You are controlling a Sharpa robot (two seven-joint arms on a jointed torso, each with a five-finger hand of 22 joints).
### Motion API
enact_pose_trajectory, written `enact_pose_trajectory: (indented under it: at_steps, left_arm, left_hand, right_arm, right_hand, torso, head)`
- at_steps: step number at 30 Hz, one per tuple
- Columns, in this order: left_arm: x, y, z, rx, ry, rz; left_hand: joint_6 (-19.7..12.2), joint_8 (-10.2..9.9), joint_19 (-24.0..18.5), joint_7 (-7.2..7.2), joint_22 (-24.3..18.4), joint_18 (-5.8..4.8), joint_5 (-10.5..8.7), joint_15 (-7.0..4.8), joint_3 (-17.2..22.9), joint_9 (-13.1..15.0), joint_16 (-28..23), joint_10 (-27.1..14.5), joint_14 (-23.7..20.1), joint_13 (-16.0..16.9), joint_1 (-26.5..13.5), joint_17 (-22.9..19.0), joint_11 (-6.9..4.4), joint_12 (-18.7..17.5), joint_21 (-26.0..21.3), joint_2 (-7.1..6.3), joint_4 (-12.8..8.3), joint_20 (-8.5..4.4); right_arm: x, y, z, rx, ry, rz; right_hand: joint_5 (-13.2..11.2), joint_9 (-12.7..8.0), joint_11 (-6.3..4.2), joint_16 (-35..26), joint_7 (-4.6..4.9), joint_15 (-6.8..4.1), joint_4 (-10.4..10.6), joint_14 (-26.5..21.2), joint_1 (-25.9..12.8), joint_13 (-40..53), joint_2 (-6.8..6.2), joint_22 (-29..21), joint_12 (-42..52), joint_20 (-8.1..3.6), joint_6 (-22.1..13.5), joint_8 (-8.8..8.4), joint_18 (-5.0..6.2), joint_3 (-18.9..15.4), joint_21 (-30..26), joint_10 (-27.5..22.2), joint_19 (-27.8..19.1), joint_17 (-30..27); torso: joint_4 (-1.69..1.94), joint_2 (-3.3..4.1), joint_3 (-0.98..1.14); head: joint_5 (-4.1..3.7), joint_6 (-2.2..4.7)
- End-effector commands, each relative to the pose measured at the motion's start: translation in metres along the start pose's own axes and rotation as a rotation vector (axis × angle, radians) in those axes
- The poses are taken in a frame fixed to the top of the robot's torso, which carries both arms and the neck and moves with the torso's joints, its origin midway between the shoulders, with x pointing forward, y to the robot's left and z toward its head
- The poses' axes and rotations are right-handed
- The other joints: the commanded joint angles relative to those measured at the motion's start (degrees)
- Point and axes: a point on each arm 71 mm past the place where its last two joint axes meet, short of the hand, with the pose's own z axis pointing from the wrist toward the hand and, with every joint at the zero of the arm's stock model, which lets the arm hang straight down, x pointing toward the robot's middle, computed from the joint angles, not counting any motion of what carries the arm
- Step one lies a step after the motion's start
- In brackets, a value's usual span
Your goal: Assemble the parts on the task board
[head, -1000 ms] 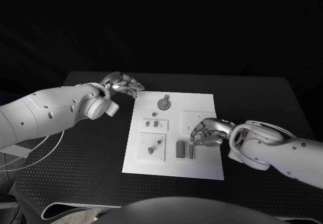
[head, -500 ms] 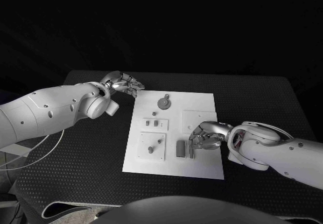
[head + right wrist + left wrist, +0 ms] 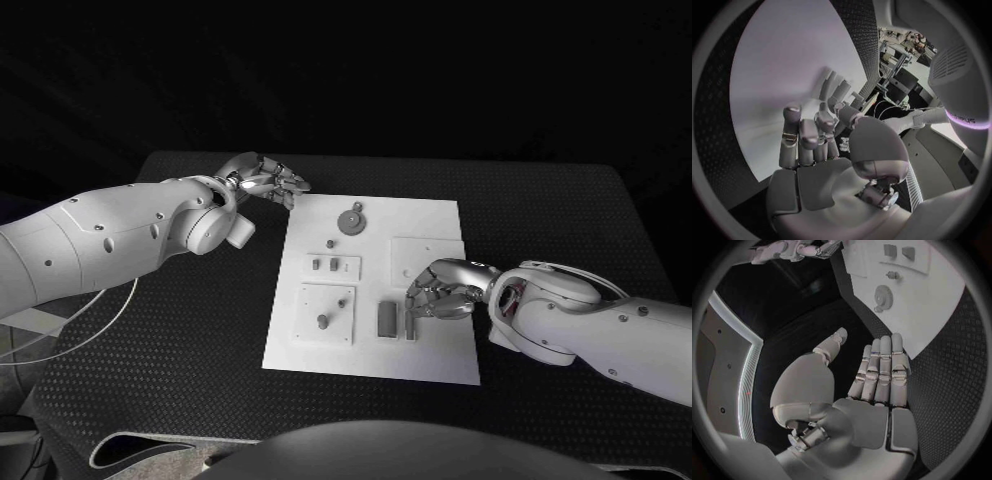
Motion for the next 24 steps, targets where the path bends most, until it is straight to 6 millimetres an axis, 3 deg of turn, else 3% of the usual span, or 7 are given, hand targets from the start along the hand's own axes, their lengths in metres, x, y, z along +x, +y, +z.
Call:
enact_pose_trajectory:
  at_steps: [1,17,24]
  left_arm:
    - [0.0016,-0.0015,0.0002,0.01,0.014,0.0]
    - [0.0013,-0.0013,0.0002,0.009,0.014,0.0]
    - [0.0013,-0.0013,0.0,0.008,0.014,0.0]
  left_hand:
    - [0.24,0.1,-0.13,0.2,0.07,1.17,-0.24,0.18,0.07,-0.02,-0.39,0.03,0.37,0.08,-0.41,0.1,-0.19,0.03,-0.3,0.18,0.31,0.01]
    - [0.25,0.11,-0.14,0.19,0.08,1.18,-0.24,0.17,0.09,-0.02,-0.41,0.03,0.37,0.08,-0.39,0.13,-0.19,0.03,-0.3,0.22,0.34,0.01]
    - [0.25,0.11,-0.14,0.19,0.08,1.18,-0.24,0.17,0.09,-0.02,-0.42,0.03,0.38,0.08,-0.39,0.14,-0.19,0.03,-0.3,0.23,0.35,0.01]
  right_arm:
    - [-0.0018,0.0009,0.0003,-0.012,-0.032,-0.011]
    - [0.0031,0.0002,0.001,-0.005,0.023,-0.019]
    - [0.0052,0.0009,0.0035,0.01,0.008,-0.065]
  right_hand:
    - [-0.06,-0.15,-0.07,-0.23,2.07,0.43,-0.26,0.1,0.18,-0.01,-0.89,0.97,0.34,-0.37,-2.25,-0.39,0.82,0.04,0.18,-0.34,0.11,0.01]
    - [-0.06,-0.48,0.02,-0.29,2.14,0.55,0.66,0.11,-0.38,-0.14,-2.39,0.87,0.53,-0.42,-1.85,-0.05,0.82,-0.21,0.07,-0.54,0.19,-0.01]
    - [-0.06,0.43,-1.46,-0.31,0.55,-0.7,0.57,0.15,0.29,-0.02,-1.91,0.94,1.09,-0.39,2.66,2.77,0.82,-0.17,0.12,-0.45,0.21,-0.02]
  torso:
    - [-0.01,0.01,0.02]
    - [0.0,0.01,-0.01]
    - [0.01,0.0,0.0]
  head:
    - [0.01,0.04]
    - [-0.04,-0.08]
    - [0.02,-0.14]
